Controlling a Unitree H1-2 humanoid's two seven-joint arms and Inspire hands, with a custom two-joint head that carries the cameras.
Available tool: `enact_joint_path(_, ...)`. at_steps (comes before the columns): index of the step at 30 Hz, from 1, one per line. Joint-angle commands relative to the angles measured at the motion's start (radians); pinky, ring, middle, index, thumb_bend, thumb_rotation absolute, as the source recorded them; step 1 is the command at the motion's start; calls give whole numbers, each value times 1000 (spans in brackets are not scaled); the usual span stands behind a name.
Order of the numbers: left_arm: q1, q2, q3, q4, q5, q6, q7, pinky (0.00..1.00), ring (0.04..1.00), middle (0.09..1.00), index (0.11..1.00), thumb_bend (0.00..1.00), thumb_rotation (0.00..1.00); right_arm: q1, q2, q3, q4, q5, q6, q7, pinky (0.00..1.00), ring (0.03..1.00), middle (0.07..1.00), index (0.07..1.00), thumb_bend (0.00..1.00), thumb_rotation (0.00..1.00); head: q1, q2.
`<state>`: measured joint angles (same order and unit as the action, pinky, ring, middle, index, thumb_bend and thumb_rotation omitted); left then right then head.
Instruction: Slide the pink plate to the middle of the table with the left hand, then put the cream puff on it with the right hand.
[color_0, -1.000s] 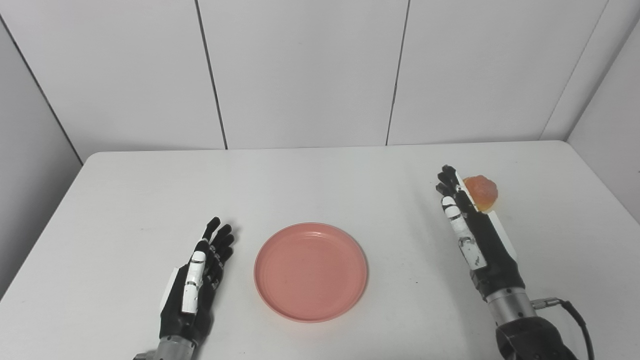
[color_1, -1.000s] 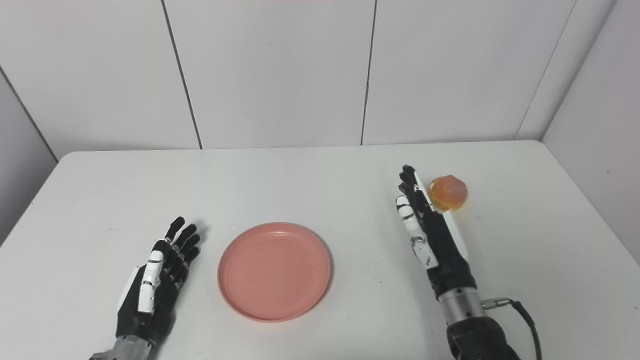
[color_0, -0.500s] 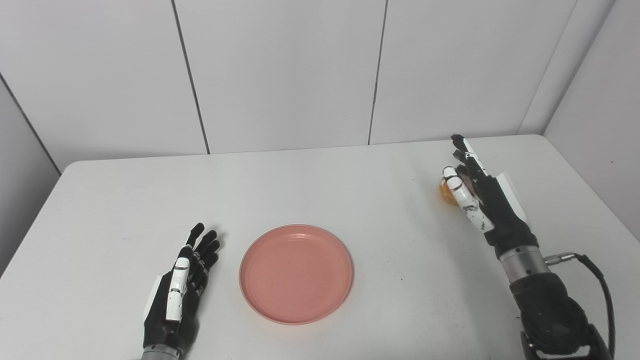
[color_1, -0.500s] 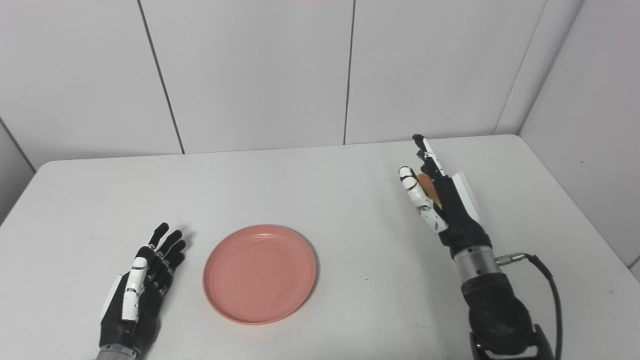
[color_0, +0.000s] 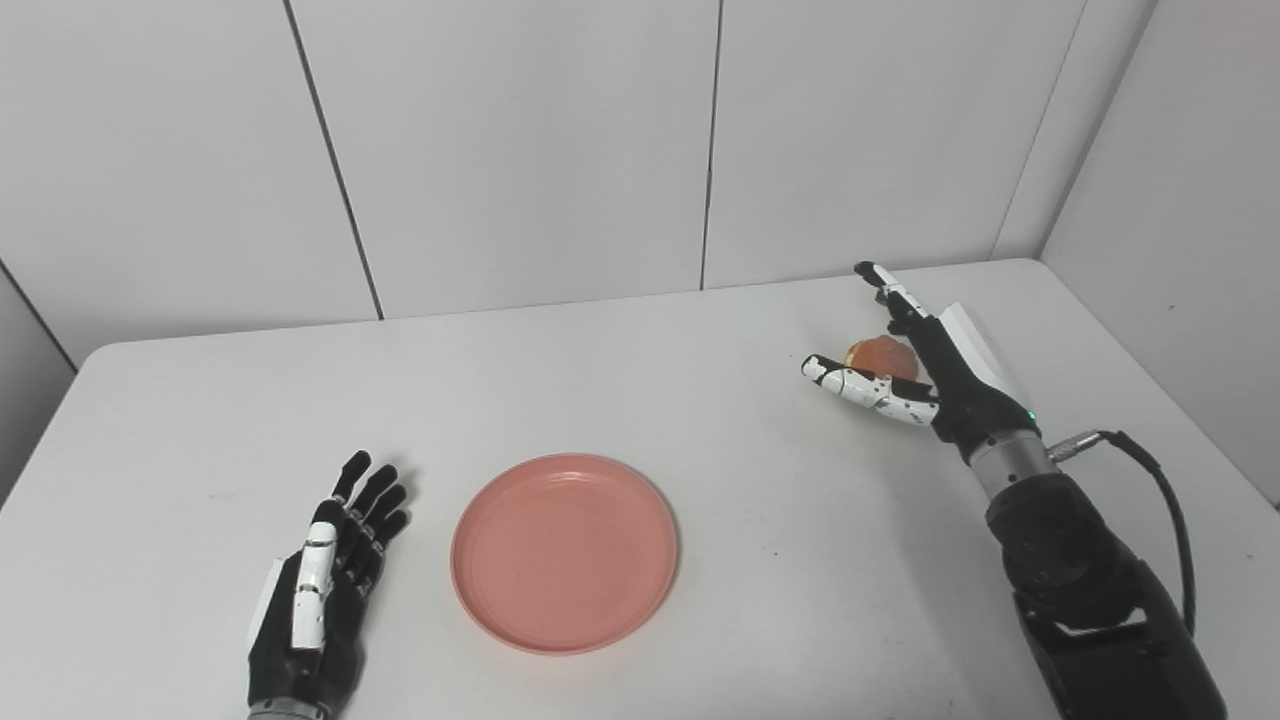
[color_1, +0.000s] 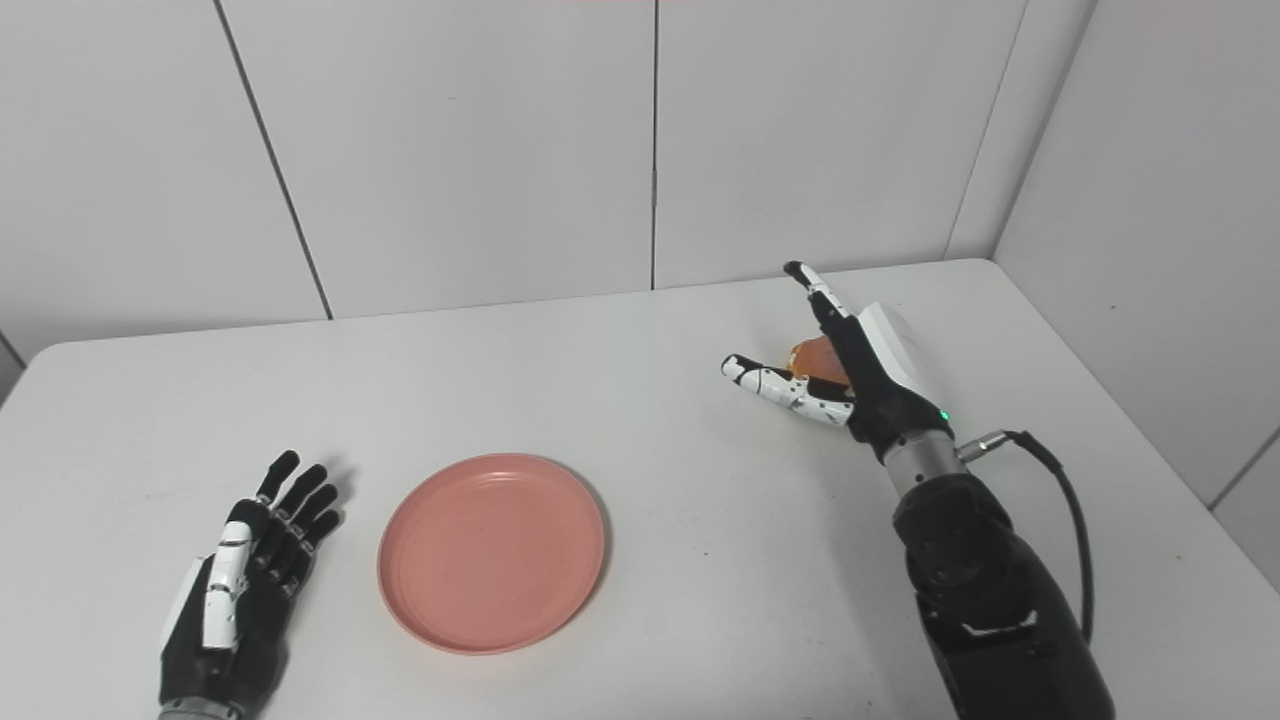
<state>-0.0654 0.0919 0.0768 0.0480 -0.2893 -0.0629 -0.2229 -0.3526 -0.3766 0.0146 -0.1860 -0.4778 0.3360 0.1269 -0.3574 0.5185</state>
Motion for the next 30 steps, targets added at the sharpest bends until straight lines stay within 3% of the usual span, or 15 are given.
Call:
enact_joint_path(1, 54, 7, 4, 90, -12, -36, -28, 914, 913, 915, 922, 438, 1000, -53, -26, -8, -1, -31, 21, -16, 770, 880, 935, 937, 831, 540, -3, 2)
enact_joint_path(8, 53, 23, 6, 112, -22, -54, -46, 900, 902, 906, 912, 442, 1000, -93, -51, 5, 56, -79, 58, -2, 816, 924, 968, 947, 867, 396, -17, 1)
enact_joint_path(16, 49, 35, 6, 133, -23, -71, -60, 884, 889, 897, 904, 458, 1000, -142, -101, 78, 150, -212, 56, -14, 691, 885, 967, 943, 910, 384, -25, 2)
enact_joint_path(22, 49, 38, 9, 134, -26, -71, -60, 876, 886, 893, 896, 473, 1000, -193, -131, 127, 243, -270, 43, -2, 847, 940, 989, 953, 924, 399, -29, 10)
enact_joint_path(30, 53, 40, 10, 122, -27, -62, -57, 873, 884, 891, 894, 479, 1000, -250, -145, 162, 329, -275, 71, 58, 892, 957, 999, 946, 935, 398, -28, 17)
